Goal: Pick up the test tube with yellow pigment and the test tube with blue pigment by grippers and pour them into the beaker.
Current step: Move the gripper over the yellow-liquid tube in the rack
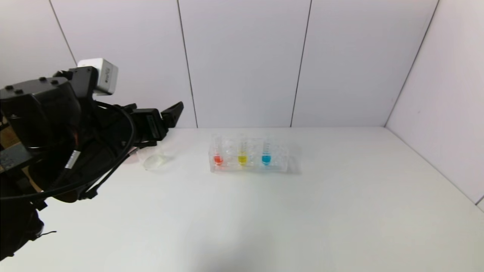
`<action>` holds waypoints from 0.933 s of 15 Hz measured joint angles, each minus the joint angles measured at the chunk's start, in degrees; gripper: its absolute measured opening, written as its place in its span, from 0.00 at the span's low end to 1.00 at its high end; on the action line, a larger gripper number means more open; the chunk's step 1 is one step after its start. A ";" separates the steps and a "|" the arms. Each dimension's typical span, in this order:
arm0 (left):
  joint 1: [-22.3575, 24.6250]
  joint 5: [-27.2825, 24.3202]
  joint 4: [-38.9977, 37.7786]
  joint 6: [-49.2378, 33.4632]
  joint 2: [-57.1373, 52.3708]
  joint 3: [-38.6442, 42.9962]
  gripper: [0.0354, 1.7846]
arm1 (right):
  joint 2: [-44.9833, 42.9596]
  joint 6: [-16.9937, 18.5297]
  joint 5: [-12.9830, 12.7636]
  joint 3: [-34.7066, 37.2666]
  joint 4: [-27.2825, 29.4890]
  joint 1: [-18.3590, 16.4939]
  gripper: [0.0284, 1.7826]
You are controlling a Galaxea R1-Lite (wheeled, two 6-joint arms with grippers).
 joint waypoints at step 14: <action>-16.19 15.92 -19.05 1.26 23.91 -2.21 0.99 | 0.00 0.00 0.00 0.00 -0.02 0.00 0.96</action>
